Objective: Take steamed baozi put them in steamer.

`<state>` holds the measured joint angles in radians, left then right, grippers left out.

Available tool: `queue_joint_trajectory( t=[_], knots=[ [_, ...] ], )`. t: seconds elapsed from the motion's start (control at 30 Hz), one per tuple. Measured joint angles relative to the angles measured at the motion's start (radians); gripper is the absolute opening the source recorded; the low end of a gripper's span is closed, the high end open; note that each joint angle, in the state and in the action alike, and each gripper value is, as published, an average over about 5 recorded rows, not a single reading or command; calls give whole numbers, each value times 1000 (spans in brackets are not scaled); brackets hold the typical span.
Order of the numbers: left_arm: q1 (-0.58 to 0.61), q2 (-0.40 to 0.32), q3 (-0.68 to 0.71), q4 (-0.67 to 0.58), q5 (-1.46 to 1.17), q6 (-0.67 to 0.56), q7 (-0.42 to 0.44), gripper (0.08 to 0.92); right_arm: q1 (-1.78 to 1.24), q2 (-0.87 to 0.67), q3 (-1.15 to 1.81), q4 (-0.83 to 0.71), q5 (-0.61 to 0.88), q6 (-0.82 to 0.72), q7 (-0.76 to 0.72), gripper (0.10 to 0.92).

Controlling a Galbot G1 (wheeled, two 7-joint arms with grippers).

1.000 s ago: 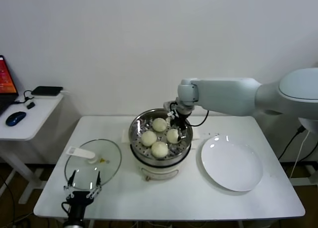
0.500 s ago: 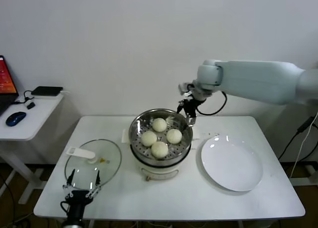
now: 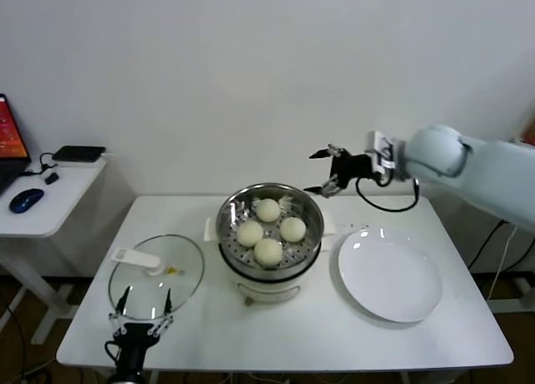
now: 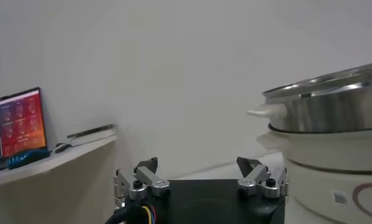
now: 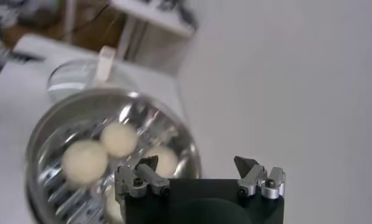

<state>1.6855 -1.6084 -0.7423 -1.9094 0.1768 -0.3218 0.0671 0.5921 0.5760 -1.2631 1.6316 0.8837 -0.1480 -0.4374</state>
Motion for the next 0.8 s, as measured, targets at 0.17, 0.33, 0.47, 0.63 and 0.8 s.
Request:
queue_joint_trajectory(
  t=[0.17,0.33,0.47,0.63,0.8],
  knots=[
    [-1,0,-2,0,13,2,2,823,-285,-127,278,113,-10,62,154,823],
    [2,-1,1,-2,24,0,1,823,-618,-181,612,212,-41,124,269,823],
    [2,-1,-3,3,29,-2,-1,823,-884,-155,878,279,-84,171,320,823],
    [0,-1,-4,12,31,-2,-2,823,-1218,-48,1213,332,-147,236,344,823],
    [-3,-1,-3,19,32,-3,-6,823,-1551,94,1516,362,-198,318,335,823]
  ],
)
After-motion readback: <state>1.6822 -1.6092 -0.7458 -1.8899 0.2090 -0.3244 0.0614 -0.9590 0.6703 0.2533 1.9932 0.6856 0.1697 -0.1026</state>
